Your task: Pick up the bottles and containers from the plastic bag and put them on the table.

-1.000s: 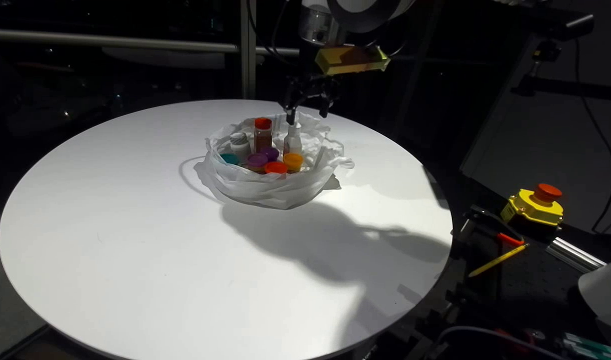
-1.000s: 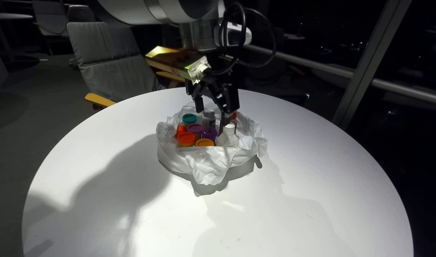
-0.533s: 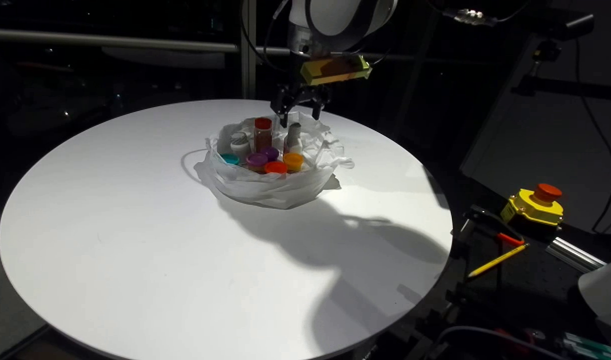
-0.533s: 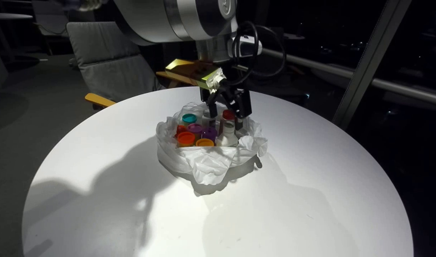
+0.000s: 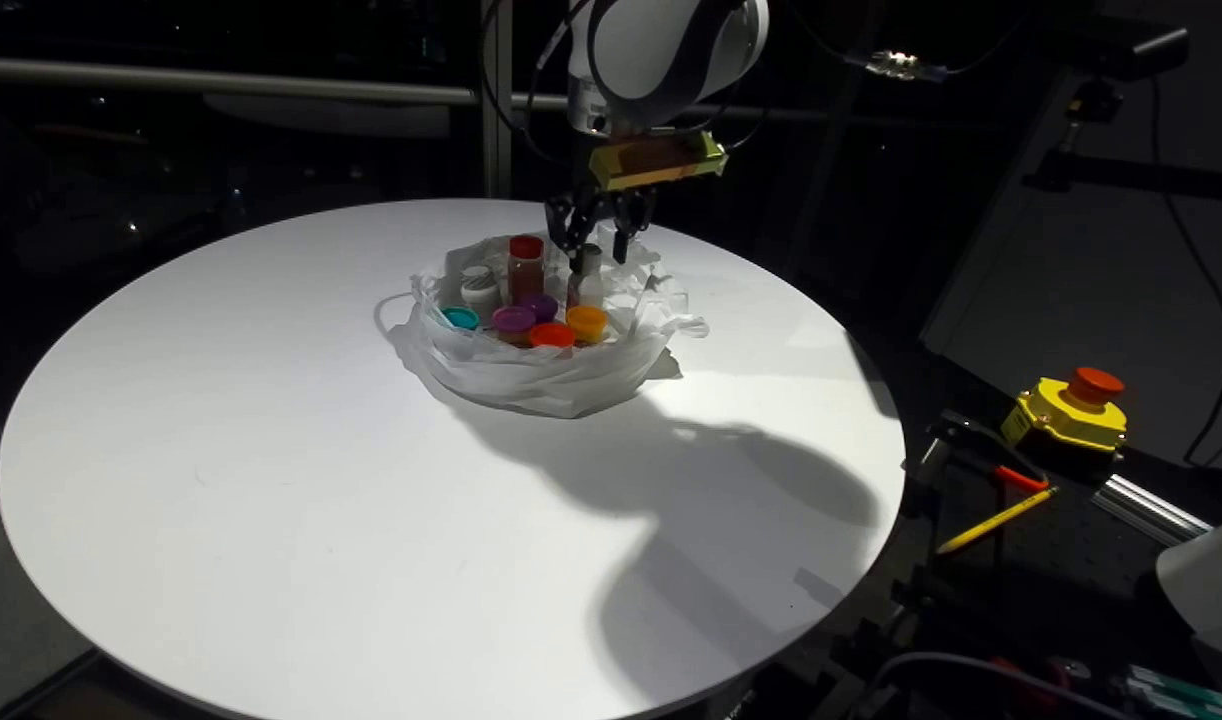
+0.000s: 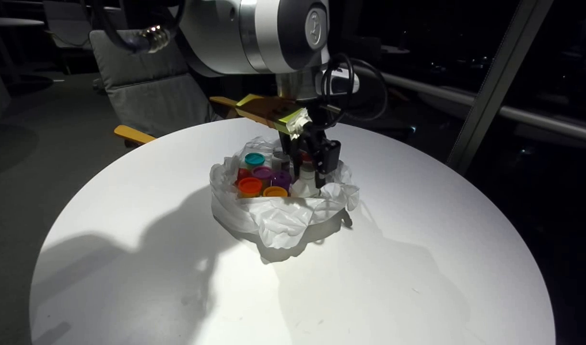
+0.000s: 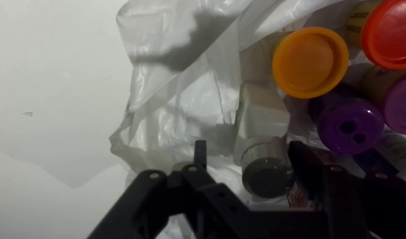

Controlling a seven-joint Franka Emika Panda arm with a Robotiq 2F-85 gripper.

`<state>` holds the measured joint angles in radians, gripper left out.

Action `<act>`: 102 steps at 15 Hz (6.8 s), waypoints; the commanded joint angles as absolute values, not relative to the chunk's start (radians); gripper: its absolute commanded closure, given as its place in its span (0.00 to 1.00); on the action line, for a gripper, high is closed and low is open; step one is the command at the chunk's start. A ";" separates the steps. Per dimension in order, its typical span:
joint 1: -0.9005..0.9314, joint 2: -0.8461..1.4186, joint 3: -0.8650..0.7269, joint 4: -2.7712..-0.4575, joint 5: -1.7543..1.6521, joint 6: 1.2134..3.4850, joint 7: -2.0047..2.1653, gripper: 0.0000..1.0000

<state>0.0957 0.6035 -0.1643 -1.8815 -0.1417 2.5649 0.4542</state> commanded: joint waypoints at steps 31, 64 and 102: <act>-0.170 0.366 -0.165 -2.311 0.105 2.813 0.273 0.88; 0.158 0.805 -0.170 -1.484 -0.090 2.488 0.599 0.00; 0.256 0.298 -0.225 -1.985 -0.288 2.450 0.697 0.76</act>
<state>0.2431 0.4854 -0.2333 -1.7894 -0.2195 2.4374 0.6817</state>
